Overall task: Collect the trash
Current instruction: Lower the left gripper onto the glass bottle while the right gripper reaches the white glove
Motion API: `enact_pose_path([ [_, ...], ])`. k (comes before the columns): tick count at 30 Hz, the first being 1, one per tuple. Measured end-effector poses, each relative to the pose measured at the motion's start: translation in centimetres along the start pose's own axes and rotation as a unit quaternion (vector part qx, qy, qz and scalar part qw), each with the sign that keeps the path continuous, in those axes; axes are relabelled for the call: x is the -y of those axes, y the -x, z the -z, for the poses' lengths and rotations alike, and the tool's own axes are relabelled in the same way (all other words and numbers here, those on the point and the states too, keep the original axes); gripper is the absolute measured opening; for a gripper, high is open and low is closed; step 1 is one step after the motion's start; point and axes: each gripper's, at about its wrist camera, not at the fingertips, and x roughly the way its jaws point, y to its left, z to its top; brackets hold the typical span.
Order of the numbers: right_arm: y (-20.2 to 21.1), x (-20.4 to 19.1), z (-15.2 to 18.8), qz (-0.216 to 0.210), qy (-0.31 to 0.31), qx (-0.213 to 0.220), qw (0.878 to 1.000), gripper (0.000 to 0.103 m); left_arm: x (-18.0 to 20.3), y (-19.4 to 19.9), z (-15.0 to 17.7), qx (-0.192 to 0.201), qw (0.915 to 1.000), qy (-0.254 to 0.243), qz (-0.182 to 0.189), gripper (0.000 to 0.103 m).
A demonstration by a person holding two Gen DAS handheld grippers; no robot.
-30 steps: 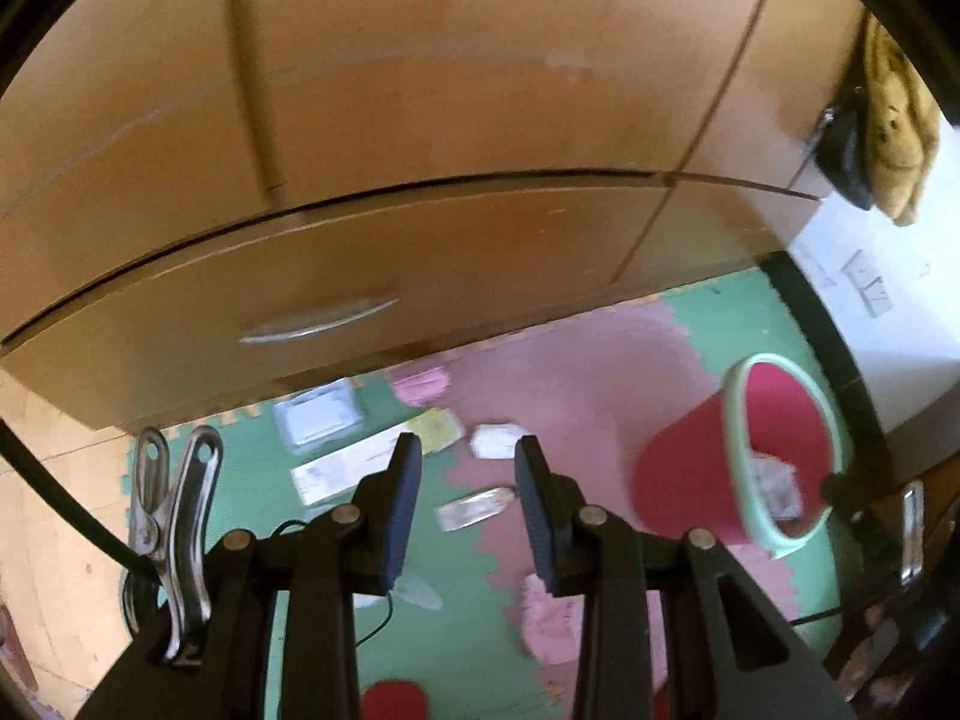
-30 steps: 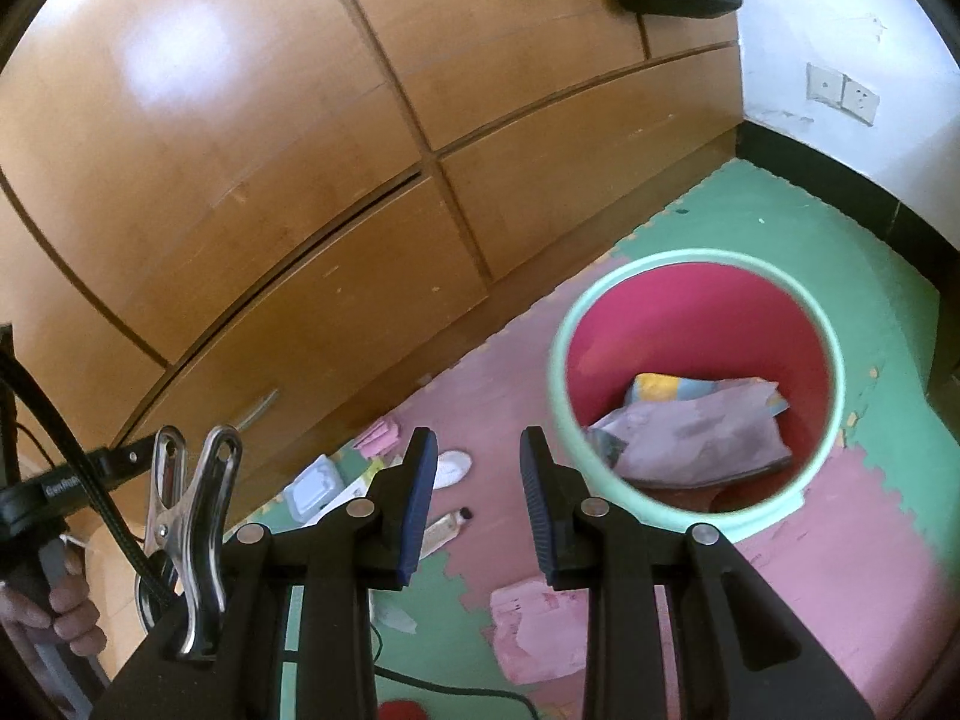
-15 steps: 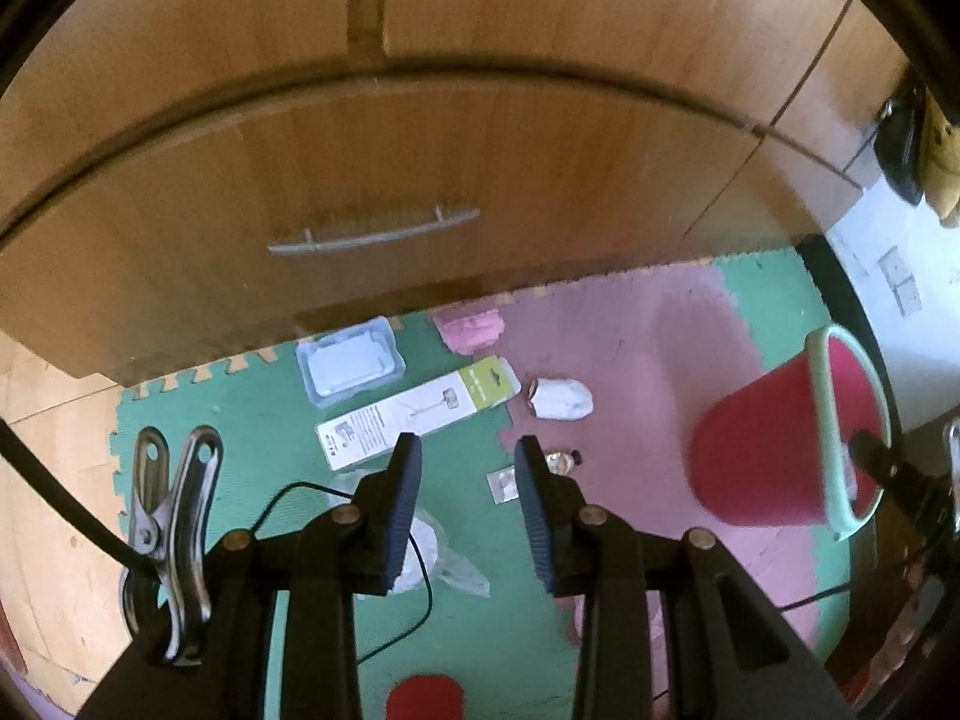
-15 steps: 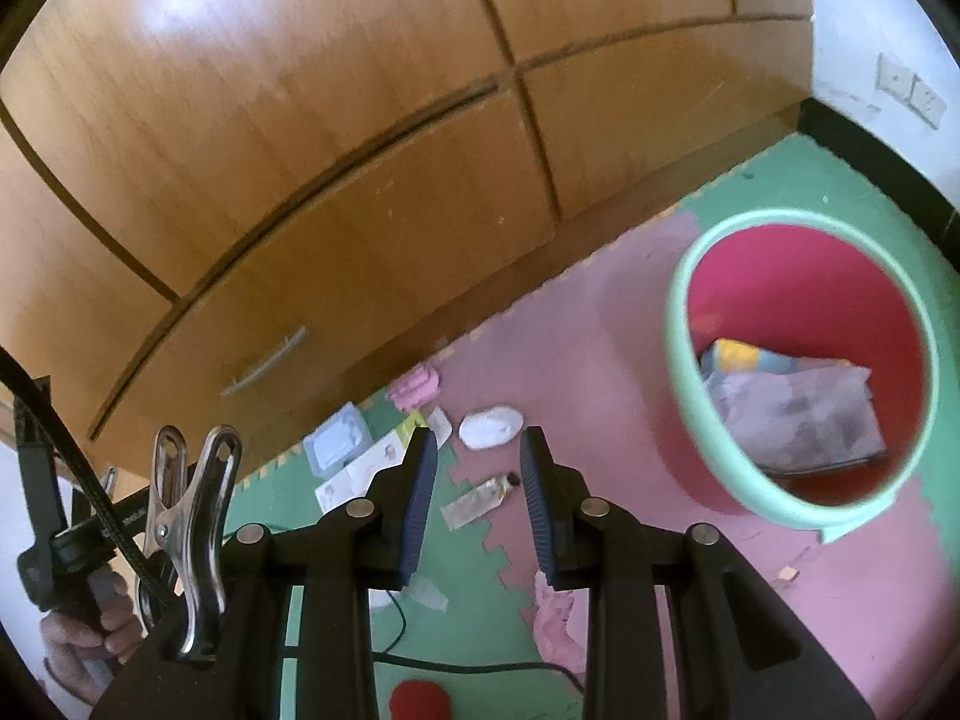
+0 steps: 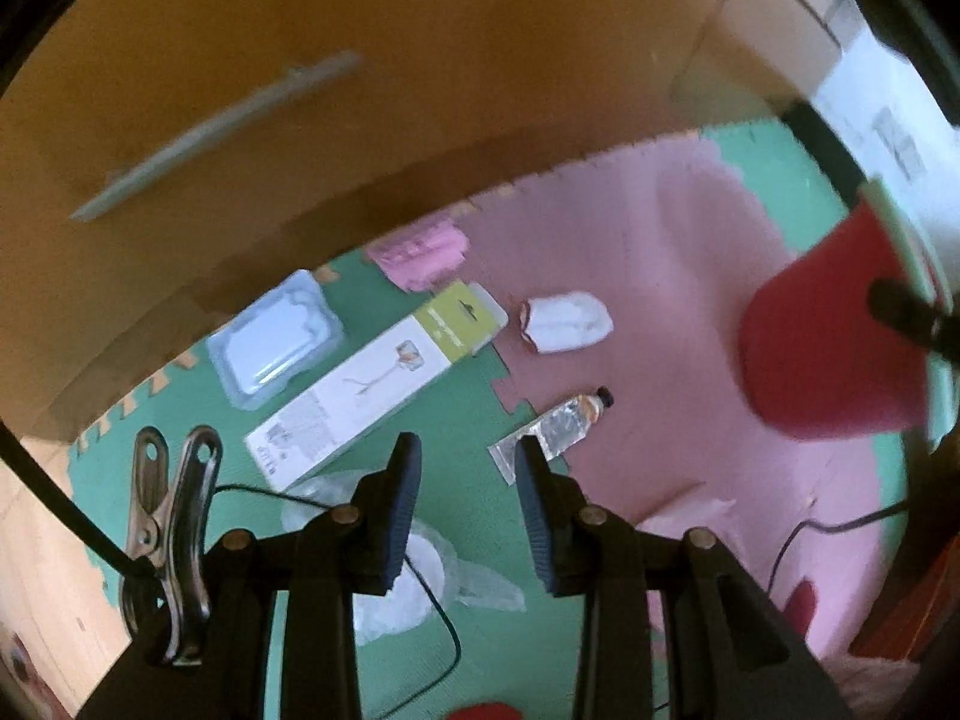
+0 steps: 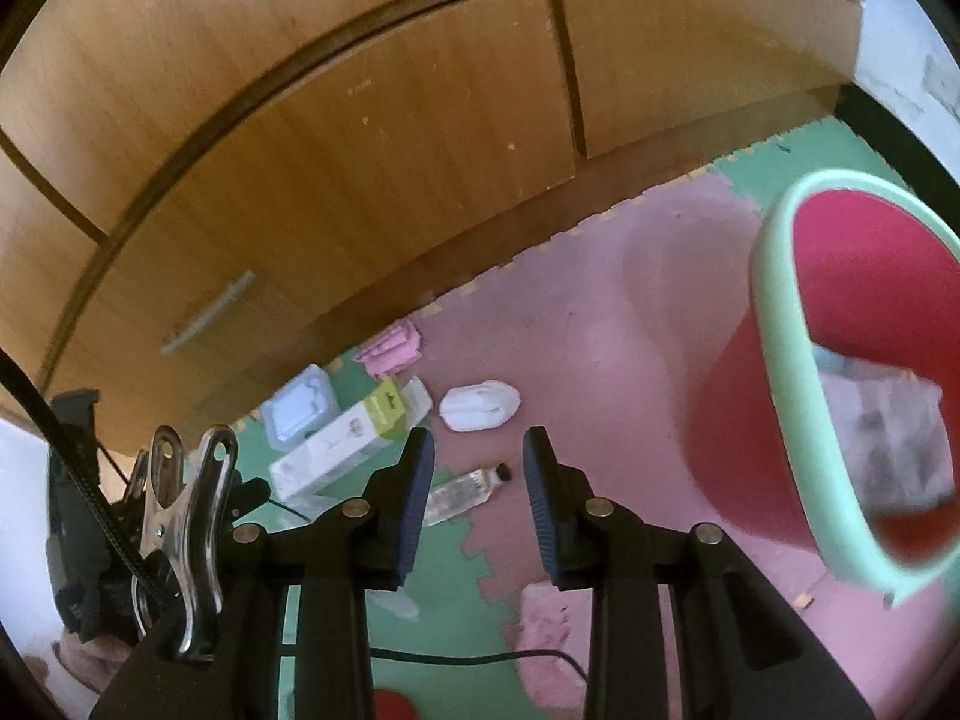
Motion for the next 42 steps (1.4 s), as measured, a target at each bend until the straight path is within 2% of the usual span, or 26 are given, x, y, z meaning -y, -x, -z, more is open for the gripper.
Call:
enact_pose_path([
  [3, -1.3, 0.2, -0.4, 0.007, 0.013, 0.0, 1.0, 0.032, 1.1, -2.3, -0.4, -0.011, 0.9993, -0.035, 0.002, 0.036],
  [7, -2.9, 0.5, -1.0, 0.005, 0.015, -0.004, 1.0, 0.032, 2.7, -5.4, -0.7, -0.02, 0.9959, -0.084, 0.028, 0.044],
  [11, -4.5, 0.5, -1.1, 0.01, 0.032, 0.0, 0.999, 0.032, 4.7, -8.3, -0.3, -0.036, 0.9866, -0.154, 0.038, 0.05],
  [14, -5.6, 1.1, -1.0, 0.012, 0.02, -0.005, 1.0, 0.032, 6.0, -10.4, 0.4, -0.053, 0.9786, -0.193, 0.046, 0.05],
  [23, -7.7, 2.5, -0.4, 0.006, 0.007, -0.026, 1.0, 0.032, 8.6, -14.6, 1.2, -0.079, 0.9614, -0.254, 0.07, 0.051],
  [27, -8.3, 2.8, -0.6, 0.005, 0.008, -0.029, 1.0, 0.032, 8.8, -15.7, 1.2, -0.09, 0.9573, -0.264, 0.076, 0.051],
  [31, -8.7, 3.0, -0.7, 0.004, 0.003, -0.031, 1.0, 0.032, 8.8, -17.0, 1.3, -0.092, 0.9566, -0.271, 0.057, 0.051],
  [34, -9.1, 3.1, -0.7, 0.004, 0.001, -0.034, 0.999, 0.032, 8.2, -18.4, 1.5, -0.097, 0.9614, -0.254, 0.043, 0.051],
  [35, -9.2, 3.1, -0.7, 0.004, 0.002, -0.035, 0.999, 0.032, 8.0, -18.2, 1.5, -0.084, 0.9639, -0.248, 0.051, 0.055],
  [38, -9.5, 3.1, -0.7, 0.002, 0.001, -0.038, 0.999, 0.032, 8.1, -18.3, 1.6, -0.076, 0.9676, -0.236, 0.048, 0.058],
  [42, -9.8, 3.0, -0.8, 0.002, 0.001, -0.041, 0.999, 0.032, 8.6, -18.4, 2.6, -0.059, 0.9664, -0.249, 0.026, 0.056],
])
